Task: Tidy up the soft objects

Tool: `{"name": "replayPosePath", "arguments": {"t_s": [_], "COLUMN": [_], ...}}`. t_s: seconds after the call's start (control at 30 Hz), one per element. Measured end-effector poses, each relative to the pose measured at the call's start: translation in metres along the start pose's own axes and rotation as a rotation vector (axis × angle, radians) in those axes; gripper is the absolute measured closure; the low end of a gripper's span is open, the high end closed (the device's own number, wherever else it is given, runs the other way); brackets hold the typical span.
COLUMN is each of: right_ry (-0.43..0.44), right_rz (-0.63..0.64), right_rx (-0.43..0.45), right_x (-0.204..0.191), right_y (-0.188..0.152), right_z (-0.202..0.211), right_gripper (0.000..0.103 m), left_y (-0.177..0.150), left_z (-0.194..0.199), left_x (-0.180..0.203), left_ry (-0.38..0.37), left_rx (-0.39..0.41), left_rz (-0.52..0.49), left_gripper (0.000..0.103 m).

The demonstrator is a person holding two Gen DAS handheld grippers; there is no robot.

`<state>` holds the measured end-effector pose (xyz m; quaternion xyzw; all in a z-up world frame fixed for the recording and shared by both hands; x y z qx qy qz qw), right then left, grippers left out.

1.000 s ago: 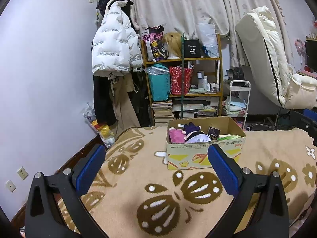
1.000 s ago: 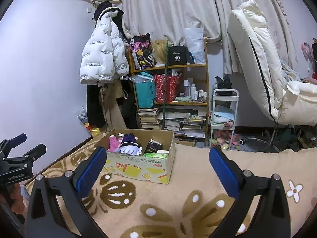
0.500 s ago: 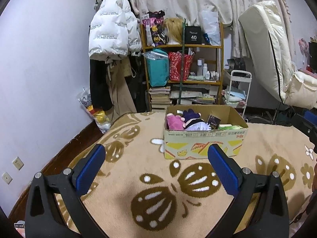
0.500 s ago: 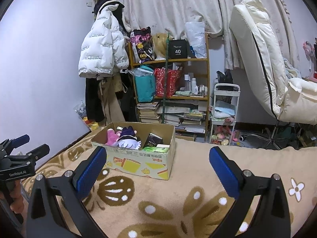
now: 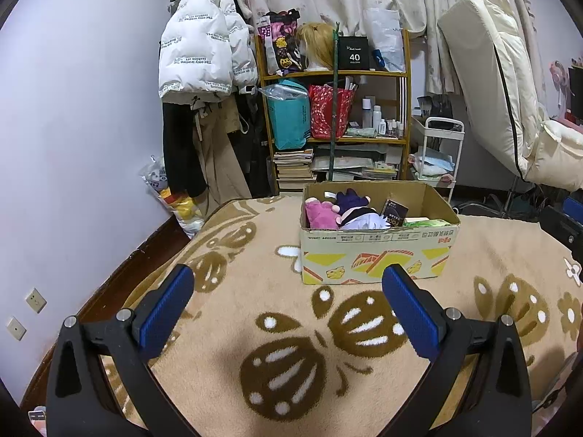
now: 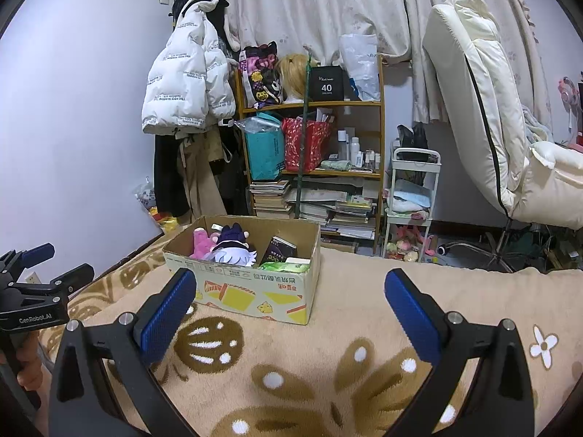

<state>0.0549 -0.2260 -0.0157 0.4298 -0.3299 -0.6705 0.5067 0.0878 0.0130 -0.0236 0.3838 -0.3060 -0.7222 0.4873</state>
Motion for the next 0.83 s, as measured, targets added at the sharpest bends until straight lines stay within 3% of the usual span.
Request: {"name": "replayPosePath", "arguments": {"t_s": [0.83], "right_ry": [0.001], "right_rz": [0.000], "right_rx": [-0.011], "right_x": [0.0009], "right_y": [-0.0034], "right_z": [-0.0033], "right_gripper": [0.000], "left_y": [-0.0058], "left_z": [-0.0023], "left_x": [-0.0027], "left_ry": [0.003], "left_rx": [-0.002], "left_rz": [0.005], "left_gripper": [0.001]}}
Point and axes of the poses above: each gripper's, at about its wrist camera, not at the fingertips, and z roughly against the way its jaws point, x to its right, y to its top, the point moved 9 cm from there along -z, roughly the way its jaws point, and after that the axes turned 11 degrees about -z, right-handed, at the moved point
